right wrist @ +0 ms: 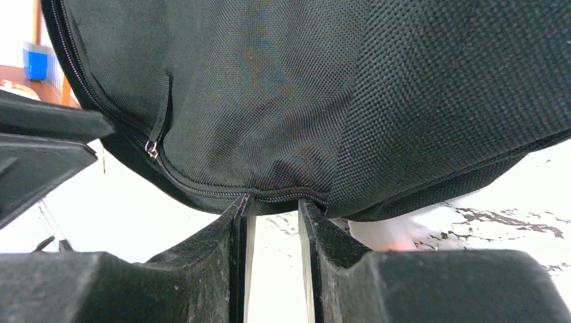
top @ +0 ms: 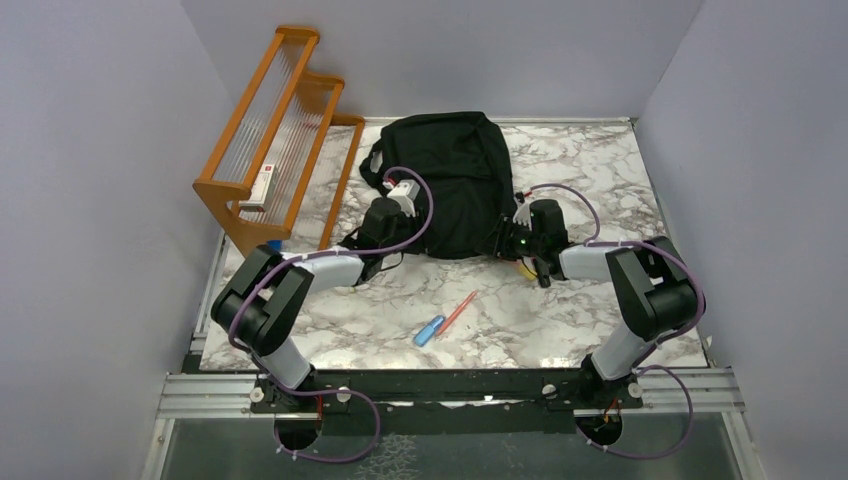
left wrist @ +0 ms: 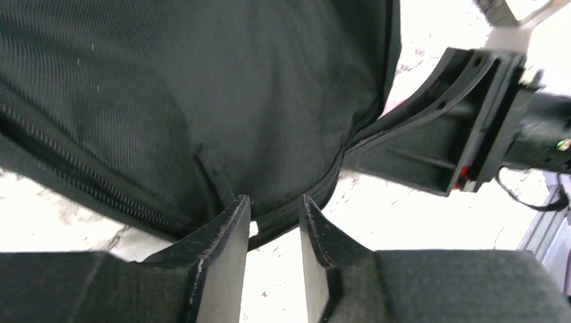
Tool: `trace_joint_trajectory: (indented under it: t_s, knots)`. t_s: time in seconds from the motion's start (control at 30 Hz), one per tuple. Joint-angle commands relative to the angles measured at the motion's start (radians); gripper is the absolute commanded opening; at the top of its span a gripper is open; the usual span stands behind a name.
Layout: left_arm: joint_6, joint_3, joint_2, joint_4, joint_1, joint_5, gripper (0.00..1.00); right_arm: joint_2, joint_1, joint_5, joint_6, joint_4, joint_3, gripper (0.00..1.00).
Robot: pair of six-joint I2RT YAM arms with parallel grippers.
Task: Pack the student bag
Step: Zip the student bag at the center of the board.
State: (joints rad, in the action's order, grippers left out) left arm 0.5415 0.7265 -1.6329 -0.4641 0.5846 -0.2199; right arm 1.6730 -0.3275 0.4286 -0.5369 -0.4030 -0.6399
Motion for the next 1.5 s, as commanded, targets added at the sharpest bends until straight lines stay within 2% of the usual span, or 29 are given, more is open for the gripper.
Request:
trace_joint_trajectory:
  t_s: [0.0, 0.13, 0.23, 0.5, 0.77, 0.97, 1.1, 1.47]
  knots:
    - [-0.006, 0.078, 0.011, 0.033, -0.008, -0.003, 0.37, 0.038, -0.005, -0.04, 0.037, 0.072, 0.031, 0.35]
    - [-0.049, 0.141, -0.022, 0.126, -0.013, 0.049, 0.51, 0.034, -0.005, -0.034, 0.038, 0.072, 0.034, 0.35]
    - [-0.077, 0.197, -0.059, 0.201, -0.013, 0.064, 0.56, 0.034, -0.005, -0.039, 0.04, 0.071, 0.034, 0.35]
    - [-0.118, 0.303, -0.16, 0.346, -0.011, 0.073, 0.57, 0.04, -0.005, -0.032, 0.037, 0.07, 0.034, 0.35]
    - [-0.097, 0.241, -0.15, 0.366, 0.001, 0.03, 0.62, 0.048, -0.005, -0.026, 0.037, 0.071, 0.03, 0.35]
    - [-0.085, 0.205, -0.164, 0.349, 0.019, -0.002, 0.62, 0.058, -0.005, -0.024, 0.035, 0.071, 0.023, 0.35]
    - [-0.092, 0.196, -0.182, 0.342, 0.02, -0.003, 0.56, 0.059, -0.005, -0.02, 0.034, 0.071, 0.021, 0.35]
    - [-0.094, 0.251, -0.219, 0.312, 0.02, -0.028, 0.14, 0.04, -0.005, -0.026, 0.043, 0.093, 0.028, 0.35]
